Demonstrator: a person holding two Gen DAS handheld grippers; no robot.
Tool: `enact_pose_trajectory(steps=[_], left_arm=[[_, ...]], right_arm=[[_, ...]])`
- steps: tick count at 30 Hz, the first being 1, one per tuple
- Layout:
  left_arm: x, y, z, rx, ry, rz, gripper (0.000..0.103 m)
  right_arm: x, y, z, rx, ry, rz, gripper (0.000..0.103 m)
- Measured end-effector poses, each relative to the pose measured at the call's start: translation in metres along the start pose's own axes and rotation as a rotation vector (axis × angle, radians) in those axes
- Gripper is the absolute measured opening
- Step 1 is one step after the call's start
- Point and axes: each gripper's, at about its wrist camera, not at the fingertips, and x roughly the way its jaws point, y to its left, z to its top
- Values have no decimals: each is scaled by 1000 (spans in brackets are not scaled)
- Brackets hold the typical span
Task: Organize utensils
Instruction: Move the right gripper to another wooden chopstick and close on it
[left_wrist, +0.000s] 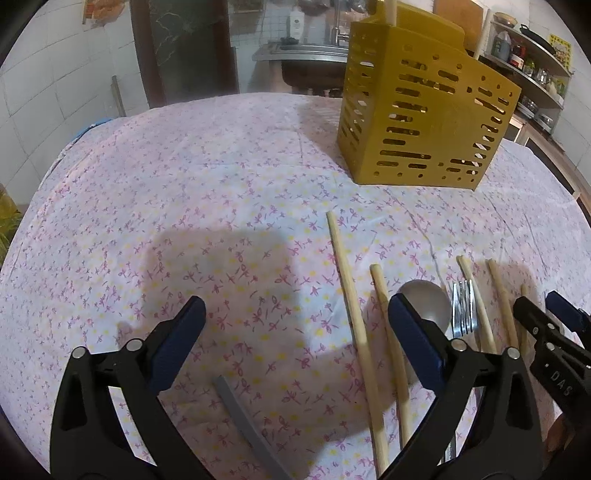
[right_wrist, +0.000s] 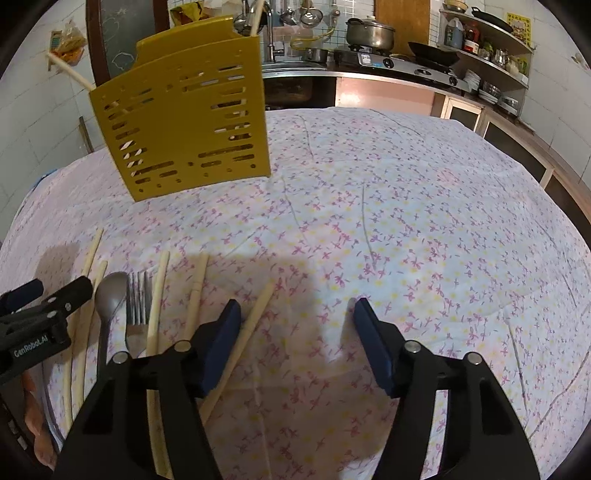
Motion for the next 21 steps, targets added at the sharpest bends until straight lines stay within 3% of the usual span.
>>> enact_pose_trajectory(steps=[8, 13, 17, 21], left_arm=[[-2, -2, -1, -10, 11, -39, 84], [-1, -21, -5, 88, 13, -9, 71], [-3, -18, -1, 51, 35, -31, 61], [-4, -7, 4, 1, 50, -46, 44]], right_arm=[[-4, -1, -3, 11, 8, -4, 62], [-7, 1, -6, 30, 6, -15, 58], [-6, 9, -3, 12, 3, -22, 43], [-4, 14, 1, 1, 6, -9, 24]])
